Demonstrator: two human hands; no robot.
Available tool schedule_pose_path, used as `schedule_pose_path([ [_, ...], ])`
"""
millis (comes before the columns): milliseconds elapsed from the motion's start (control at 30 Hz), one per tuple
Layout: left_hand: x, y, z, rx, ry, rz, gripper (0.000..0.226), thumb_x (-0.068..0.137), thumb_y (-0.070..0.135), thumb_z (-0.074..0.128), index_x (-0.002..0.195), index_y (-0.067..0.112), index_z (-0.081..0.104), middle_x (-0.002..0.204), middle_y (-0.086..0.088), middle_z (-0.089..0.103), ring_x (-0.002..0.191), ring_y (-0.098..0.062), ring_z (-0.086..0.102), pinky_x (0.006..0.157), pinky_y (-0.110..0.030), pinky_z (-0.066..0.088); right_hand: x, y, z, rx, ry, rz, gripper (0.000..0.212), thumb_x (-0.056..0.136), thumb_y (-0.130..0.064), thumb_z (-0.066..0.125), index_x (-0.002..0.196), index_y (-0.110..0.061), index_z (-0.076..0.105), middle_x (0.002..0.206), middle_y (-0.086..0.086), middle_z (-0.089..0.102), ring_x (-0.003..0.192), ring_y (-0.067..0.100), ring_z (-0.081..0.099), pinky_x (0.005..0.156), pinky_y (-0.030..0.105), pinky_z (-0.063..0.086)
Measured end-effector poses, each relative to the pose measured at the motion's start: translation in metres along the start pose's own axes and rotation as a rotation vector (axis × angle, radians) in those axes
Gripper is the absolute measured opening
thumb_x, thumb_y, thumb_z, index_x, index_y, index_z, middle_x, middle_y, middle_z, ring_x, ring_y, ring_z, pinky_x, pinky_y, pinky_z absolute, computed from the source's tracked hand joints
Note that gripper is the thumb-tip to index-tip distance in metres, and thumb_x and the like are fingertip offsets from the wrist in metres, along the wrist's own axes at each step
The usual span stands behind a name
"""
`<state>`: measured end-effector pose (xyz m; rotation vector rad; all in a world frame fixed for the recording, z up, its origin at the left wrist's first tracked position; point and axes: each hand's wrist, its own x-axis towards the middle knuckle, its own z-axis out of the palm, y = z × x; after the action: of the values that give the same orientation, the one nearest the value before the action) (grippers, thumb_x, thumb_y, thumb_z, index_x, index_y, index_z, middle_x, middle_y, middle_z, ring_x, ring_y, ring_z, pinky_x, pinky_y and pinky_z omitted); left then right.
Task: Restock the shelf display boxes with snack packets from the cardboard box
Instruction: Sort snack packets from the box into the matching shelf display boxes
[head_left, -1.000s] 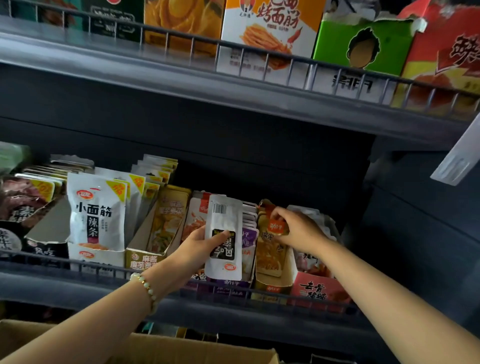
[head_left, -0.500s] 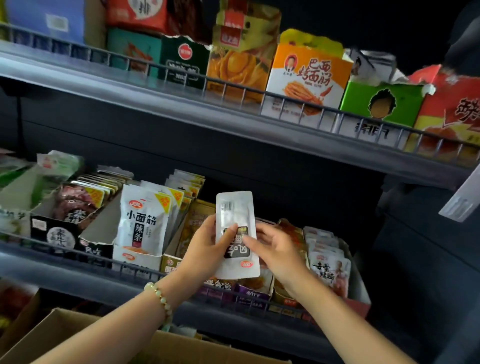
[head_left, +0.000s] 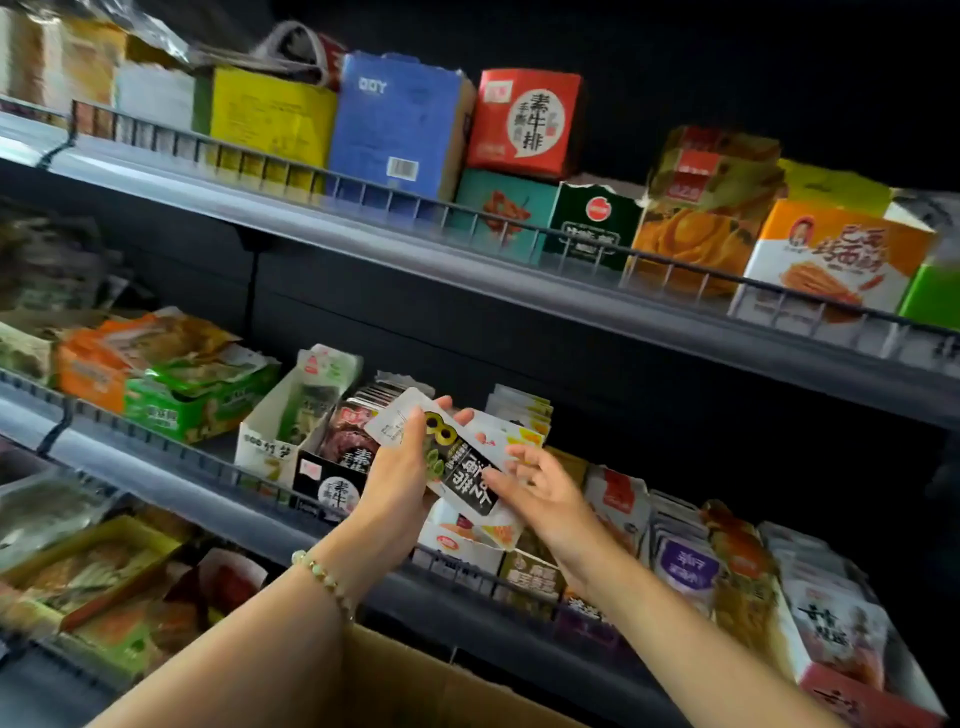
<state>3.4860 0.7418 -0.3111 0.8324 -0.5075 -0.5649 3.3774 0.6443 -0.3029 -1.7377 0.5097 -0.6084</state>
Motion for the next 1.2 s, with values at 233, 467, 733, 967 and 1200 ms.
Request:
schedule_pose_path([
  [233, 0.042, 0.027, -0.056, 0.325, -0.069, -0.019, 0.036, 0.1, 0.044, 0.038, 0.111, 0.017, 0.058, 0.108, -0.004, 0.068, 0.098, -0.017, 0.065, 0.094, -0.04, 0.051, 0.049, -0.033, 0.026, 0.231, 0.012, 0.087, 0.027, 0.077, -0.002, 0.071, 0.102, -0.009, 0.062, 0.09, 0.009, 0.072, 0.067, 0.015, 0.069, 0.06, 0.026, 0.057],
  [467, 0.094, 0.012, -0.135, 1.492, -0.371, 0.277, 0.037, 0.093, 0.054, 0.047, 0.125, 0.036, 0.053, 0.117, 0.013, 0.058, 0.105, -0.009, 0.059, 0.091, -0.034, 0.051, 0.134, -0.08, 0.005, -0.59, 0.201, -0.128, 0.033, 0.075, -0.016, 0.08, 0.105, -0.009, 0.066, 0.102, 0.009, 0.07, 0.091, 0.023, 0.066, 0.085, 0.034, 0.053],
  [733, 0.123, -0.015, -0.141, 1.609, -0.519, 0.352, 0.028, 0.09, 0.06, 0.048, 0.086, 0.034, 0.058, 0.09, 0.01, 0.066, 0.078, -0.006, 0.06, 0.067, -0.022, 0.047, 0.205, -0.067, 0.049, -1.111, 0.052, 0.024, 0.006, 0.085, -0.006, 0.067, 0.09, -0.005, 0.064, 0.068, 0.004, 0.055, 0.059, 0.011, 0.051, 0.051, 0.019, 0.04],
  [967, 0.13, -0.028, -0.149, 1.623, -0.501, 0.537, 0.042, 0.085, 0.065, 0.05, 0.075, 0.025, 0.052, 0.075, 0.01, 0.058, 0.067, -0.006, 0.053, 0.054, -0.012, 0.033, 0.226, -0.032, 0.046, -1.137, -0.303, 0.016, 0.027, 0.079, -0.006, 0.076, 0.103, 0.001, 0.065, 0.095, 0.019, 0.07, 0.082, 0.025, 0.068, 0.081, 0.04, 0.057],
  [1200, 0.131, -0.03, -0.148, 1.597, -0.485, 0.552, 0.047, 0.076, 0.073, 0.047, 0.071, 0.027, 0.05, 0.072, 0.01, 0.06, 0.066, -0.006, 0.055, 0.058, -0.014, 0.037, 0.249, -0.011, 0.038, -1.147, -0.337, -0.012, 0.018, 0.076, -0.005, 0.078, 0.087, -0.012, 0.066, 0.082, 0.005, 0.068, 0.075, 0.016, 0.066, 0.066, 0.025, 0.056],
])
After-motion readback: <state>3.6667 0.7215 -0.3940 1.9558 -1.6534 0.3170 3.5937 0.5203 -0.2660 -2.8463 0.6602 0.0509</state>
